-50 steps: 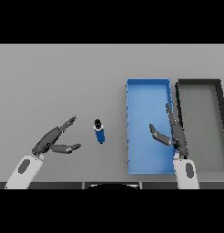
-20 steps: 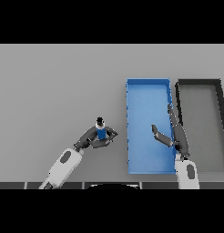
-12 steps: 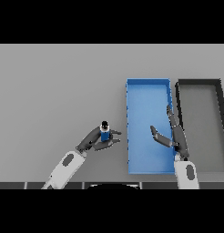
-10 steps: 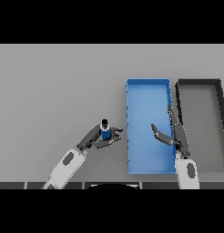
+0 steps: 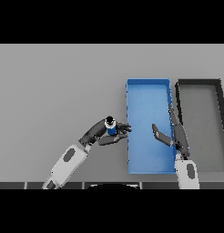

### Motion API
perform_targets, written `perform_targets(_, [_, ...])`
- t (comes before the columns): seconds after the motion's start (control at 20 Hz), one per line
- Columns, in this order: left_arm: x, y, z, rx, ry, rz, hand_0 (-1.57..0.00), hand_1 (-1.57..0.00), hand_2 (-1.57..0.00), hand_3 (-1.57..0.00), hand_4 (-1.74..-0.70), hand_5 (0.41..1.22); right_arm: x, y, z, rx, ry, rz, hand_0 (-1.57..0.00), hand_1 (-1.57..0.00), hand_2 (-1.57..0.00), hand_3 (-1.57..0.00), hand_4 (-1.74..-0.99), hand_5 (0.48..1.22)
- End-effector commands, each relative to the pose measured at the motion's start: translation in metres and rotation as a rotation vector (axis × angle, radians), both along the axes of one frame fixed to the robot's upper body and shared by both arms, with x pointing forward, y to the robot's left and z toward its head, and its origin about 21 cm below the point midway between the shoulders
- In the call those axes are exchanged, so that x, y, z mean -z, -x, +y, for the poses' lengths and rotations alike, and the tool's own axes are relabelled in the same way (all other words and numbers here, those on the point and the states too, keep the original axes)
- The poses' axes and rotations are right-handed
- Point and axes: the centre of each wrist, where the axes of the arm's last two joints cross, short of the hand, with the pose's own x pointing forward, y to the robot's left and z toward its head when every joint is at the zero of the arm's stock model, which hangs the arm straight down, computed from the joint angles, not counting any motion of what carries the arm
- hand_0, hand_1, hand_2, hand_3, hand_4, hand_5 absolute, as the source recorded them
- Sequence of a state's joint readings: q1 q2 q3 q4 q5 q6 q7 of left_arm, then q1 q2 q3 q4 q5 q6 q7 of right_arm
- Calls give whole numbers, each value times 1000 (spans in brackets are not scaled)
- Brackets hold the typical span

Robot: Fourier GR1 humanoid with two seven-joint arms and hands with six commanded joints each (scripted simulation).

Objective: Pick up the blue pipe and place it into the blue bin.

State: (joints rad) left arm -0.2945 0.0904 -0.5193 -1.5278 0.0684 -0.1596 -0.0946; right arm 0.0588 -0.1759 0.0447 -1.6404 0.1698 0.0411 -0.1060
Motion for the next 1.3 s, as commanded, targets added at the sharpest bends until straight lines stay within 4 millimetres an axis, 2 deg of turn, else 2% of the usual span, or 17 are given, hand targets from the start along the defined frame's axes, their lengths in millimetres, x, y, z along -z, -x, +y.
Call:
perform_targets(0.0, [-1,-1,1,0,-3,6,-1564,-1565,-1566,-1566,-1466,1219,2,-1,1,-2,-2,-1,1,1,1,1,-1158,643])
perform_targets(0.15, [-5,2,-3,-2,-19,2,-1567,-1568,-1568,-1568,-1466,1220,-2,1,2,0,2,-22,1,1,1,1,-1145,643])
perform_targets(0.3, [-1,3,-5,7,-24,10,-1569,-1569,-1570,-1570,-1466,1220,-8,14,2,37,24,-36,1,1,1,1,-1138,643])
perform_targets(0.4, [2,1,-3,-2,-39,6,-1570,-1570,-1570,-1570,-1466,1220,-13,25,3,64,38,-40,1,1,1,1,-1188,643])
perform_targets(0.55, [2,1,-2,15,-20,-2,-1570,-1570,-1571,-1571,-1467,1220,-22,33,-1,76,44,-69,1,1,-20,1,-1187,642])
perform_targets(0.7, [1,3,-8,27,-18,2,-1571,-1571,-1571,-1571,-1467,1221,-45,30,1,-110,-163,-81,1,-22,-89,-1,-1202,624])
perform_targets(0.8, [-5,3,-9,27,-18,-4,-1571,-1571,-1571,-1571,-1467,1221,-73,24,2,-240,-196,-69,1,-29,-120,-1,-1215,607])
perform_targets(0.95, [-2,6,-6,25,-26,6,-1571,-1571,-1571,-1571,-1467,1221,-107,13,5,-416,-186,-34,1,-14,-111,0,-1237,577])
perform_targets(1.1, [-5,3,-5,21,-32,1,-1571,-1571,-1571,-1571,-1467,1221,-136,2,24,-543,-121,-27,1,-7,-99,0,-1261,560])
perform_targets(1.25, [-4,1,-7,22,-49,-1,-1571,-1571,-1571,-1571,-1467,1221,-154,-5,44,-649,-39,-35,1,-3,-66,1,-1291,558])
